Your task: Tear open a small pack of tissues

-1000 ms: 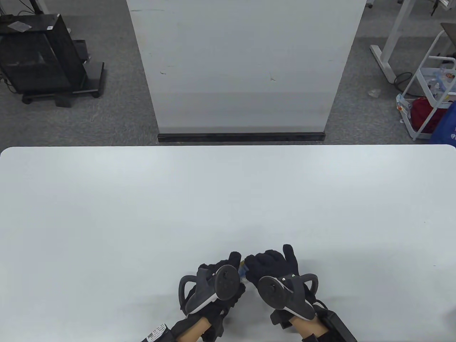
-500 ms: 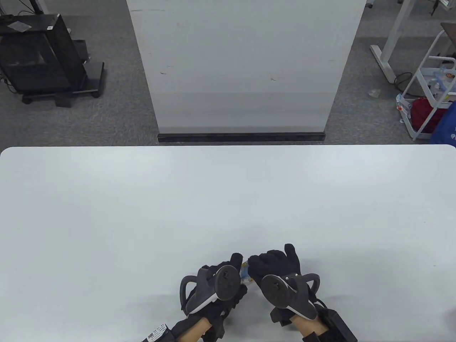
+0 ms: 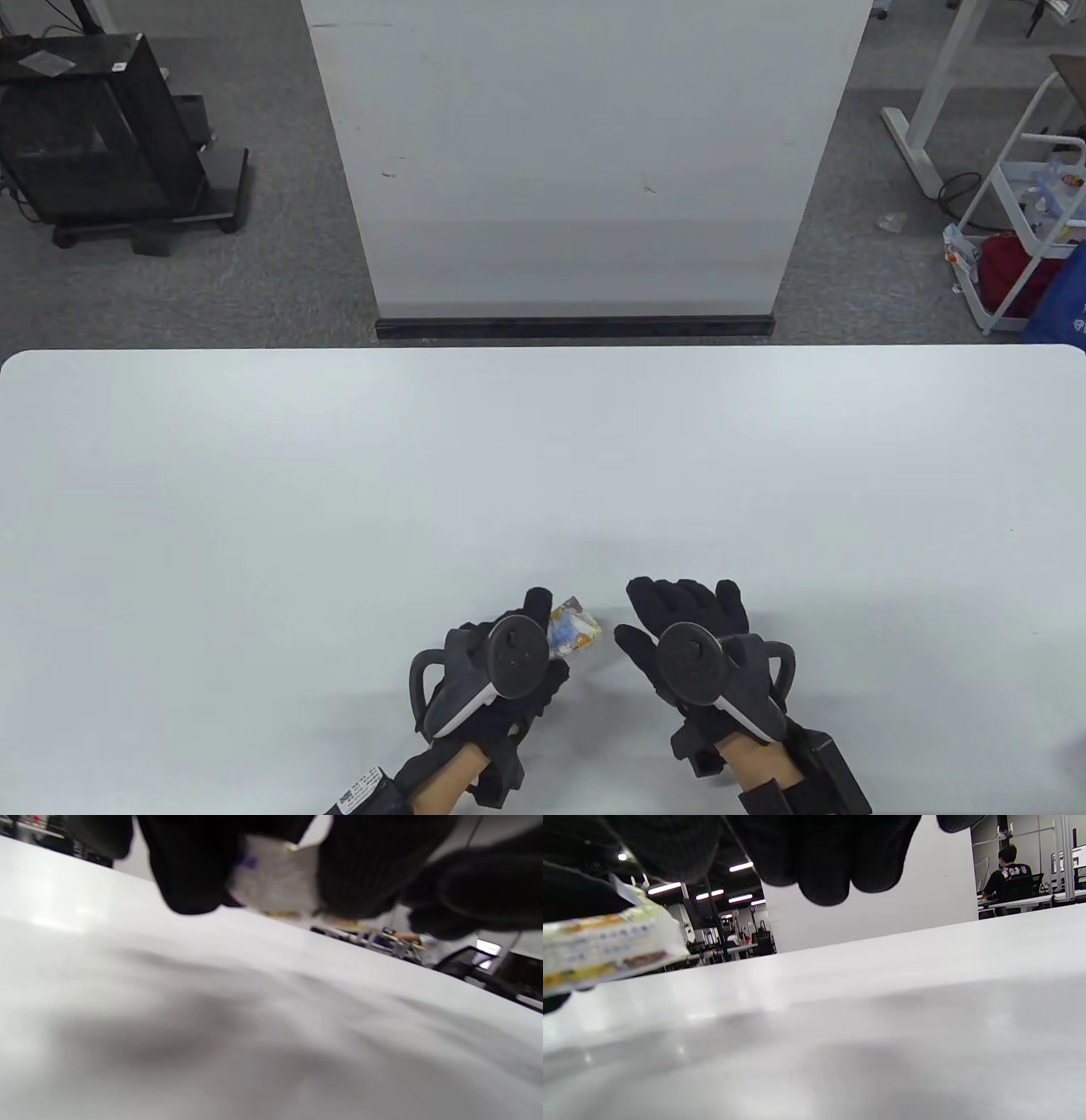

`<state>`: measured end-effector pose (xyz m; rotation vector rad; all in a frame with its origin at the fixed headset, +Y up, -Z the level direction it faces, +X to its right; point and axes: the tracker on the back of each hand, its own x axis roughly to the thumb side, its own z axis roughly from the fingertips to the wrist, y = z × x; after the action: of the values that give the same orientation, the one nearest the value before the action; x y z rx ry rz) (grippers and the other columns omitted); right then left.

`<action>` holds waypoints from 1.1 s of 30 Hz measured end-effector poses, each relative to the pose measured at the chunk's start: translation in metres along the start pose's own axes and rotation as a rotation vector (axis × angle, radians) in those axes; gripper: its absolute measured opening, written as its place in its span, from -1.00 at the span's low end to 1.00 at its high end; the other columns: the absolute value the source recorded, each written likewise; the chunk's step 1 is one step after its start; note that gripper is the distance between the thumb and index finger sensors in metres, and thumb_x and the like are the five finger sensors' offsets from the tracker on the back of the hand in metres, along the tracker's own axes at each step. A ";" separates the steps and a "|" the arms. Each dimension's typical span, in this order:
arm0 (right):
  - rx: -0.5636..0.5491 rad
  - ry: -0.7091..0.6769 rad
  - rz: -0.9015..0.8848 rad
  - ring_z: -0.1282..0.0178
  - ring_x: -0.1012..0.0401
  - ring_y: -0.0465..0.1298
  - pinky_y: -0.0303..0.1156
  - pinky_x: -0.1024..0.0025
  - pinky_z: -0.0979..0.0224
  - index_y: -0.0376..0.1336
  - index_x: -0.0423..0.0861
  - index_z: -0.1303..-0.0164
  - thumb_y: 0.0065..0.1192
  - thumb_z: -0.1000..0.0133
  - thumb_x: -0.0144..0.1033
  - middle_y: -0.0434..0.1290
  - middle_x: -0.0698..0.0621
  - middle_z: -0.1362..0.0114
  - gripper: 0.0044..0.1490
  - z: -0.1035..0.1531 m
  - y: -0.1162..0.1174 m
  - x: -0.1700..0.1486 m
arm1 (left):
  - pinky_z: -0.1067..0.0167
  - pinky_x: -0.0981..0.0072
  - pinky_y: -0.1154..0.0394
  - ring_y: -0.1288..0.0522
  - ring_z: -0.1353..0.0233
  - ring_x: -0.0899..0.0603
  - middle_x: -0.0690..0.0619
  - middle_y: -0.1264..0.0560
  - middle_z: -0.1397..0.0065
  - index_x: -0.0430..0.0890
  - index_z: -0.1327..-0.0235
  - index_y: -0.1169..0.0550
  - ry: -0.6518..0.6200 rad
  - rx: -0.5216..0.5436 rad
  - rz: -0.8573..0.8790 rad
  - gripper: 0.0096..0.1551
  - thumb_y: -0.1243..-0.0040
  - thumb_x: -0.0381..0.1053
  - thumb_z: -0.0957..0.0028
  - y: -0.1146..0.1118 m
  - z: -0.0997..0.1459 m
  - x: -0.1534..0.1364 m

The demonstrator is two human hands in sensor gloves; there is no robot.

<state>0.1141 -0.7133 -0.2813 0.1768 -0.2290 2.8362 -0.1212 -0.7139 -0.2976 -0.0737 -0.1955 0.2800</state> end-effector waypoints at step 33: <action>0.168 0.052 0.115 -0.80 -0.20 -0.07 -0.20 -0.48 -0.58 -0.04 0.25 -0.79 0.11 0.00 0.50 -0.08 -0.03 -0.87 0.13 -0.004 0.010 -0.010 | -0.47 -0.53 0.01 -0.22 -0.61 -0.47 -0.19 -0.19 -0.68 0.04 -0.62 -0.13 0.540 0.123 -0.039 -0.04 -0.31 0.24 -0.04 0.034 -0.018 -0.136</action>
<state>0.1200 -0.7244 -0.2876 0.1282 0.0117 2.9699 -0.2549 -0.7201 -0.3436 -0.0221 0.3562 0.2240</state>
